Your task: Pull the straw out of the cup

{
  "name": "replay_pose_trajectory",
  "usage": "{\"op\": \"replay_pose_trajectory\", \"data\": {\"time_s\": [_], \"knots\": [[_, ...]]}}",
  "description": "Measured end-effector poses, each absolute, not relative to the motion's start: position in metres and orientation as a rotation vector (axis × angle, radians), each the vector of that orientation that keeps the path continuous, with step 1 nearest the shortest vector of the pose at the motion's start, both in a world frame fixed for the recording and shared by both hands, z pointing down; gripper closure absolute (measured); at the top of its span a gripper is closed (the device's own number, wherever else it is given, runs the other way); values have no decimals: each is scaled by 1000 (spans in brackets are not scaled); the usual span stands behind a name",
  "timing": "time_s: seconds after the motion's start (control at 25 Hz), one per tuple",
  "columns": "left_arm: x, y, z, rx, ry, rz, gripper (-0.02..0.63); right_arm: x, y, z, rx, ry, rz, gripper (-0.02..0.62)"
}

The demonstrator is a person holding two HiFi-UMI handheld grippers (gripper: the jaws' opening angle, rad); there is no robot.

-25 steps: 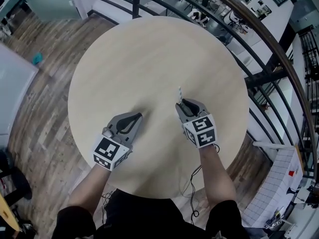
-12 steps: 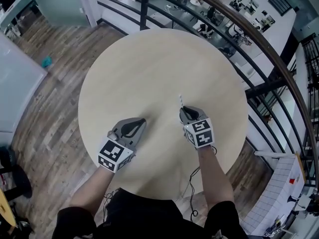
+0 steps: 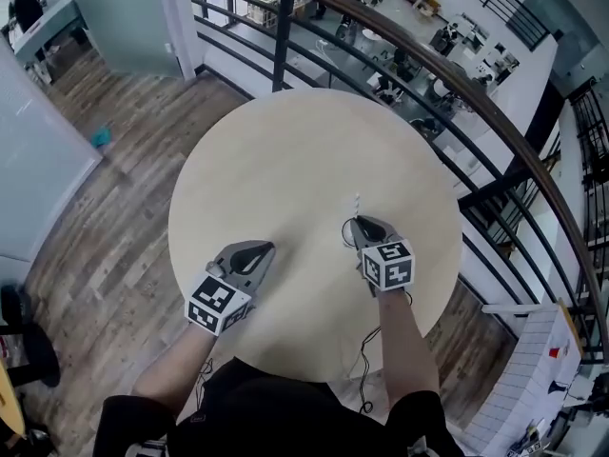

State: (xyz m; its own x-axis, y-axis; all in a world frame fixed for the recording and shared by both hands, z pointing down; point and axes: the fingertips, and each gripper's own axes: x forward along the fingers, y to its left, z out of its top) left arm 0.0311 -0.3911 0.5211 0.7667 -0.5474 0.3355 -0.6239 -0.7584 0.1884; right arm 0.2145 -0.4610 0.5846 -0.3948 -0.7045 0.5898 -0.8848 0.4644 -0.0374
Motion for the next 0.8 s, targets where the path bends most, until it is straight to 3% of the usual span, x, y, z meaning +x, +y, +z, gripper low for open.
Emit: {"op": "replay_pose_trajectory", "data": {"time_s": [0.8], "knots": [[57, -321, 455, 2756, -817, 255, 598, 218, -325, 449, 1526, -2574, 537, 555]]}}
